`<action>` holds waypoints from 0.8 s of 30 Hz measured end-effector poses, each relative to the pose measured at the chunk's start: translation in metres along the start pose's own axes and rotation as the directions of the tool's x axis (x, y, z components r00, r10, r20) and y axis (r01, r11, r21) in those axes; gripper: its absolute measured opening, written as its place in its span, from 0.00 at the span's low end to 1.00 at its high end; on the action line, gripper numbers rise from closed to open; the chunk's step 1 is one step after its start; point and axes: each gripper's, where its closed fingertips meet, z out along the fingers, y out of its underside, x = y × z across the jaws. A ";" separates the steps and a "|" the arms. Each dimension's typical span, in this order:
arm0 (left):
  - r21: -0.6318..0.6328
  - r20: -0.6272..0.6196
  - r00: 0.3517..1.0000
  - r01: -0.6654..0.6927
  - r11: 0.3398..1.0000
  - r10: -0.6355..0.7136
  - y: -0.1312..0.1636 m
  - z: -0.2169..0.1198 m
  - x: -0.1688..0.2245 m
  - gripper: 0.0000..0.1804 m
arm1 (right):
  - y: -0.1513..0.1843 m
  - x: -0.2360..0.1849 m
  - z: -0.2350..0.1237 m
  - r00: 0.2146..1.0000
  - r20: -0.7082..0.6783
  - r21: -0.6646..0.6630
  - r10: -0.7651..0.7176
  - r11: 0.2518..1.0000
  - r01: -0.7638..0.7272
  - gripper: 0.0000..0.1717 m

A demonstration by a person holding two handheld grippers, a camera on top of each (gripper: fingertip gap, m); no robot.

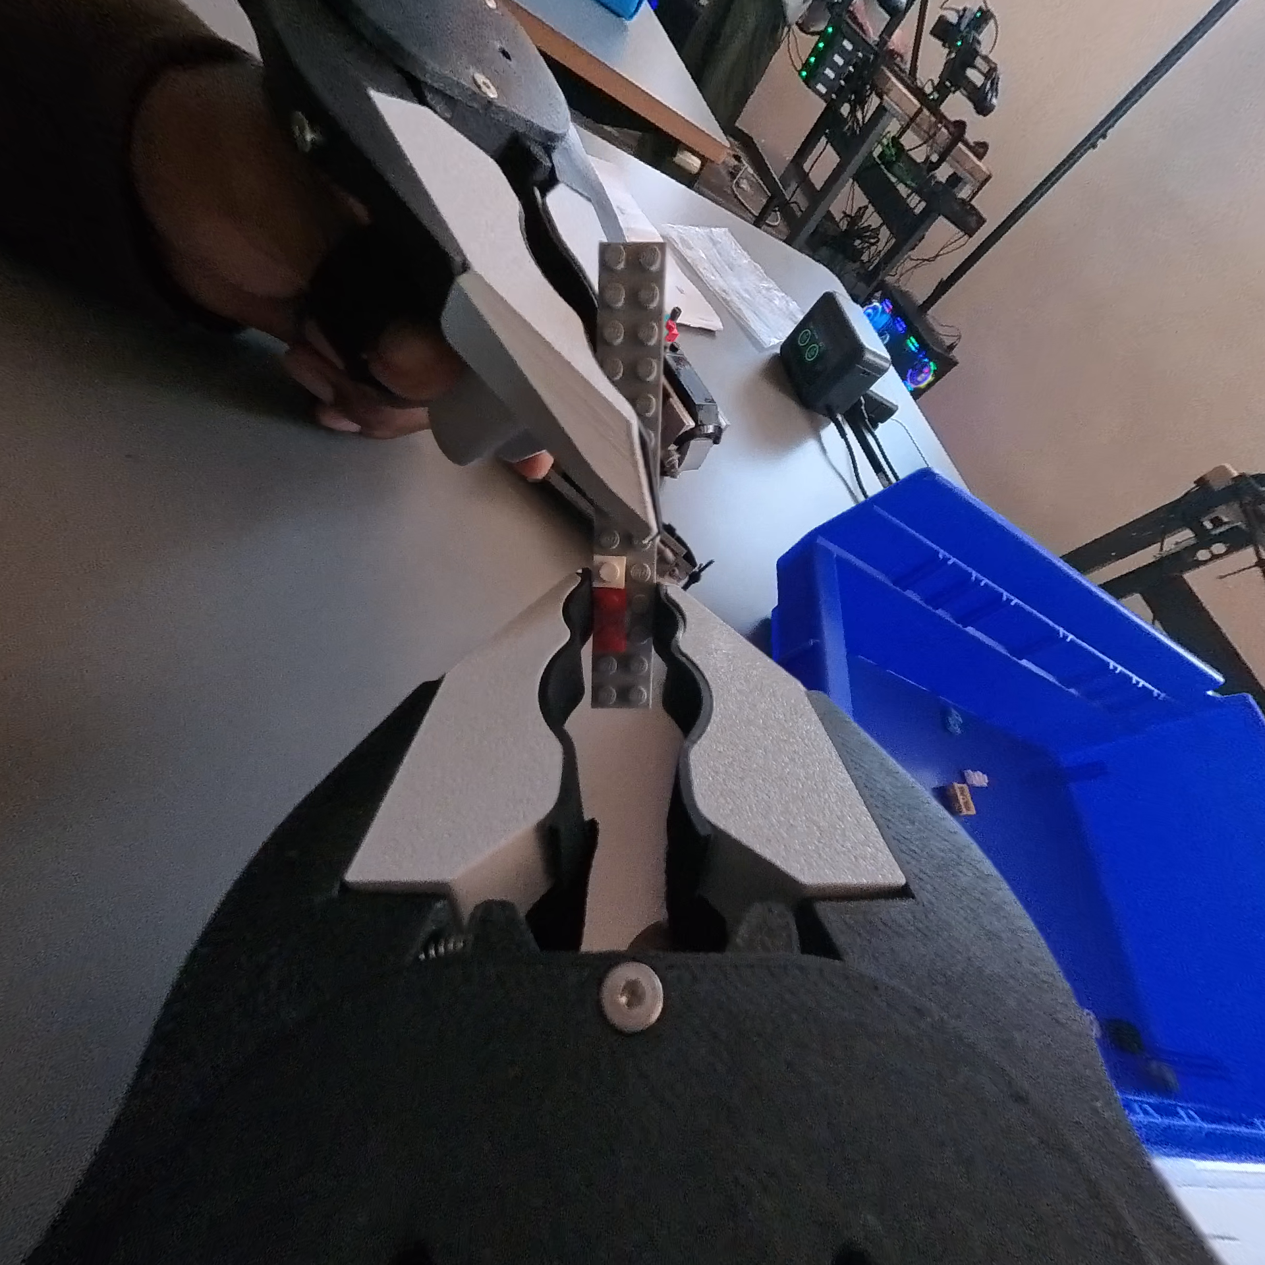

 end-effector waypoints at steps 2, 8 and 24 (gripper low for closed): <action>0.001 0.006 1.000 -0.007 1.000 0.007 0.000 0.000 0.000 0.05 | 0.000 0.001 0.001 1.000 -0.001 0.002 0.013 1.000 -0.013 0.10; 0.011 0.031 0.999 0.036 0.999 -0.037 -0.001 -0.001 -0.005 0.04 | -0.002 0.007 0.004 0.992 -0.105 -0.005 -0.063 0.998 0.063 0.13; 0.016 0.022 0.998 -0.065 0.998 0.065 -0.003 -0.001 0.003 0.05 | -0.010 0.008 0.006 0.955 -0.189 -0.083 -0.229 0.973 0.217 0.10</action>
